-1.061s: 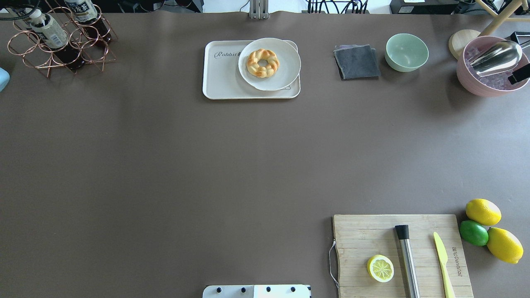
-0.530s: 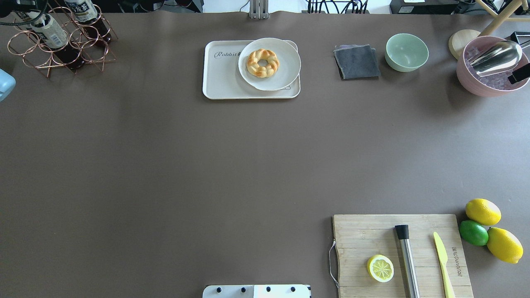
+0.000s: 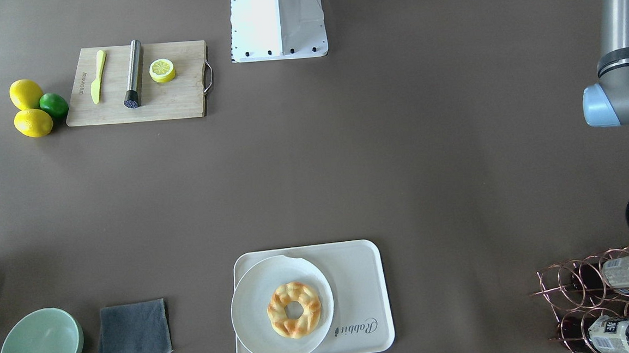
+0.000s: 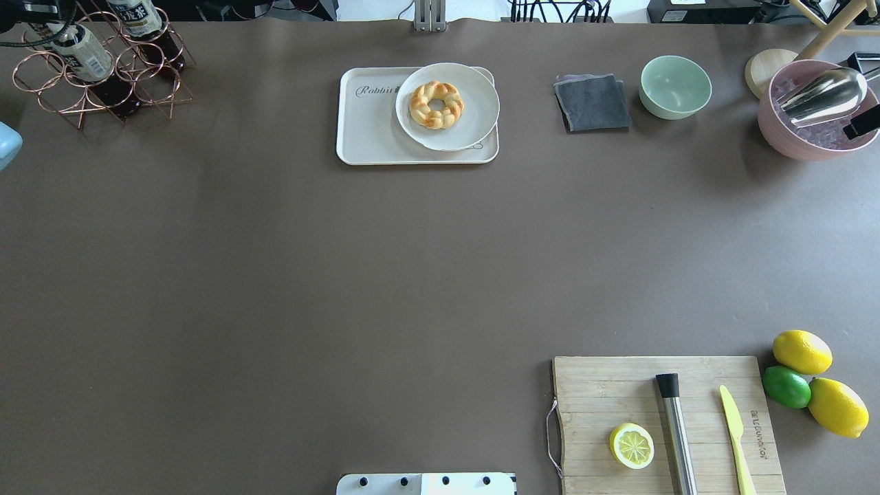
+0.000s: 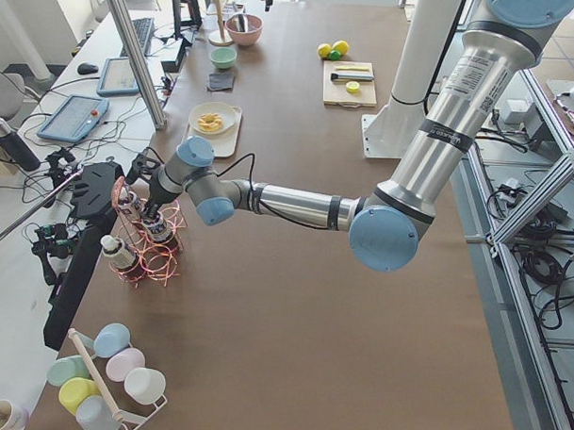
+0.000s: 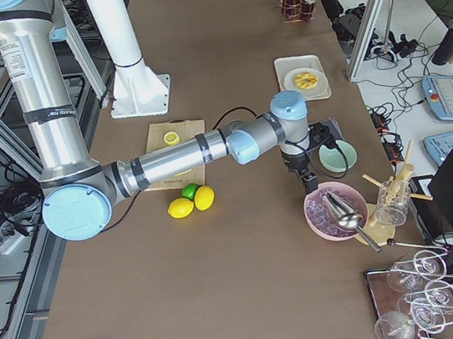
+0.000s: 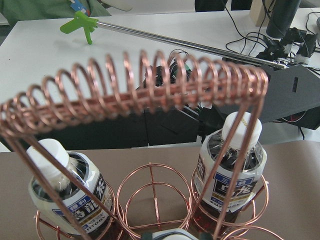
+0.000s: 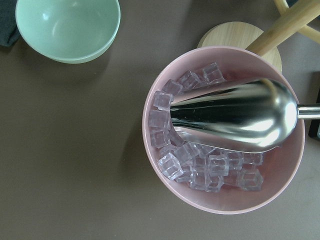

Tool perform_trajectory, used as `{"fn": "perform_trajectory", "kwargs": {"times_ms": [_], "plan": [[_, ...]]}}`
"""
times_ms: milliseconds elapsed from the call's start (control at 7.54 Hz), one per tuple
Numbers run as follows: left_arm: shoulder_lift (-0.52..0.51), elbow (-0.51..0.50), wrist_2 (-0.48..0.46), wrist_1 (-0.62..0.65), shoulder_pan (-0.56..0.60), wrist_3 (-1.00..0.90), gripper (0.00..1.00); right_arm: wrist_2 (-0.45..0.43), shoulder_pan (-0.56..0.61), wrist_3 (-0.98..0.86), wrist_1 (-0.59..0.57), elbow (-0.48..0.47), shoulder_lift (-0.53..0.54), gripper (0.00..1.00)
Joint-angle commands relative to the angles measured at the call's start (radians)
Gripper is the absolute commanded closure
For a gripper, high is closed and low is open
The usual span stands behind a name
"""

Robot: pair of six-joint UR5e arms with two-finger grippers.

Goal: Place tea on tray
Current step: 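Reach the left gripper into the copper rack and grasp a tea bottle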

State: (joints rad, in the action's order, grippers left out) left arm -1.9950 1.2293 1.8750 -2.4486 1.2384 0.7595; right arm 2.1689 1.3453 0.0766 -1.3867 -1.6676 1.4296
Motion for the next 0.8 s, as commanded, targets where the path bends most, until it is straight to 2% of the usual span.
{"fn": "perform_trajectory", "kwargs": {"times_ms": [0,265,663], "plan": [[0.016,0.036,0.001,-0.02,0.007,-0.002,1.0,0.0,0.0,0.0,0.0,0.0,0.002,0.0],[0.031,0.093,0.004,-0.009,0.036,-0.002,1.0,0.0,0.002,-0.001,0.0,-0.003,0.005,0.0],[0.039,0.171,0.058,-0.009,0.12,-0.008,1.0,0.0,0.002,-0.001,0.0,-0.003,0.003,0.0]]}}
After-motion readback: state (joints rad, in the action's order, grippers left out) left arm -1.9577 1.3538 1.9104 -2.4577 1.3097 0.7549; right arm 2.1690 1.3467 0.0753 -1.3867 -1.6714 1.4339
